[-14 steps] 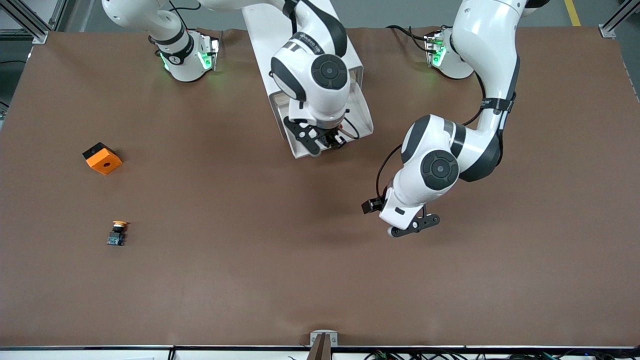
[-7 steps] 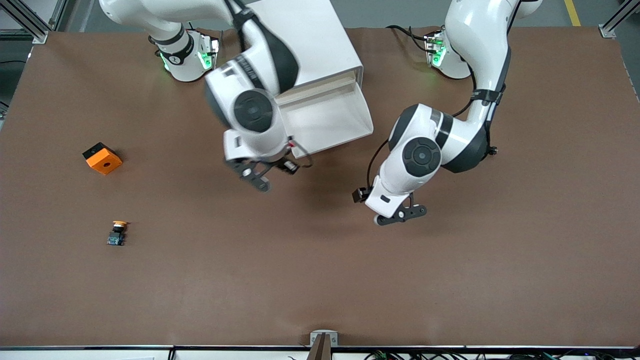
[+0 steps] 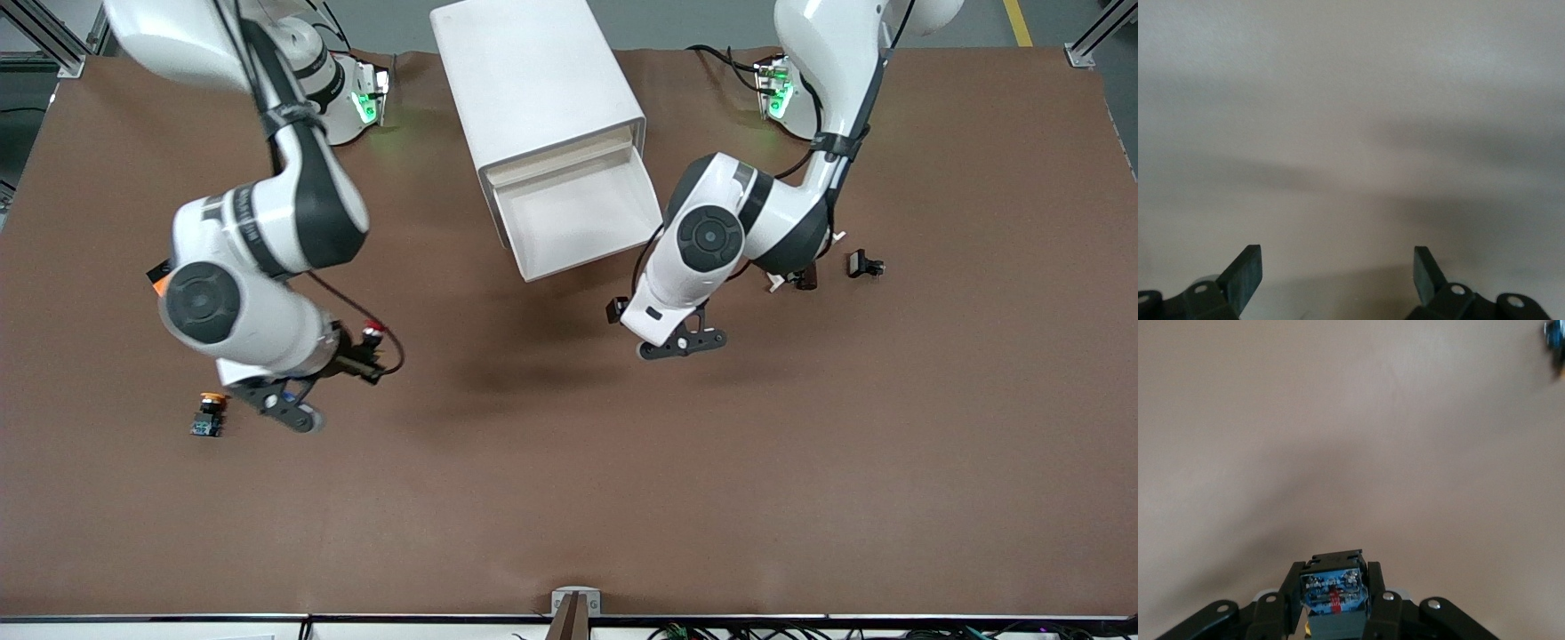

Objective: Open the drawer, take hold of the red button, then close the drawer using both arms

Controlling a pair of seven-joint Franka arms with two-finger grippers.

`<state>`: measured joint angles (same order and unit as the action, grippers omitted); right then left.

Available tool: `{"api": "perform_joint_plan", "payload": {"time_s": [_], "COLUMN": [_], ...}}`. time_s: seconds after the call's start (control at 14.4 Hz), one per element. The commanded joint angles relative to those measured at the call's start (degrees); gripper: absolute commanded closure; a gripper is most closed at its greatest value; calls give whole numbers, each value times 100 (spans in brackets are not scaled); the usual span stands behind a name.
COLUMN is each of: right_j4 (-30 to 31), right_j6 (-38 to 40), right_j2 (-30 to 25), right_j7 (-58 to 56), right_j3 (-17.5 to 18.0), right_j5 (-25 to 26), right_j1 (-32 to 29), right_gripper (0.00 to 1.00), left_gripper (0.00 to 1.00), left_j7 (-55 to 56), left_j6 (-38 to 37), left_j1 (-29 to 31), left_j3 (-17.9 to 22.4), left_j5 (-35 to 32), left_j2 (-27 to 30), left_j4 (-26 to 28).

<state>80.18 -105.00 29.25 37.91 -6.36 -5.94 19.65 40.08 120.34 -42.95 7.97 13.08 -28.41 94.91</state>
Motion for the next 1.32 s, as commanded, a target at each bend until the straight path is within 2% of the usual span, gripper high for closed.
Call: {"api": "perform_joint_plan", "payload": {"time_s": [0.0,0.28,0.49,0.84,1.25], "right_j4": [584,1052,1087,1096,1289], "right_j6": [-826,-1689,-2067,-2508,-3105], "right_j2": [-60,-16,282,740,1039], "right_j7": [-1202,-2339,-2674,-3517,-3860], "right_j3": [118,127,144,153,162], "right_j5": [41,23,-47,-644,-671], "right_j1": [-662,-1182,-1454,-1841,-2026], "right_gripper": [100,100,100,100,100], "left_gripper": [0,0,0,0,0], "left_j7": [507,781,912,1089,1625], "left_j6": [262,262,262,271,218], "left_j1": [-292,-609,-750,-1066,-1357], "left_j3": [46,38,29,20,-137], "left_j5": [-139,-333,-333,-333,-280], "left_j2": [160,99,46,-16,11], "left_j4": [273,264,264,221,256]}}
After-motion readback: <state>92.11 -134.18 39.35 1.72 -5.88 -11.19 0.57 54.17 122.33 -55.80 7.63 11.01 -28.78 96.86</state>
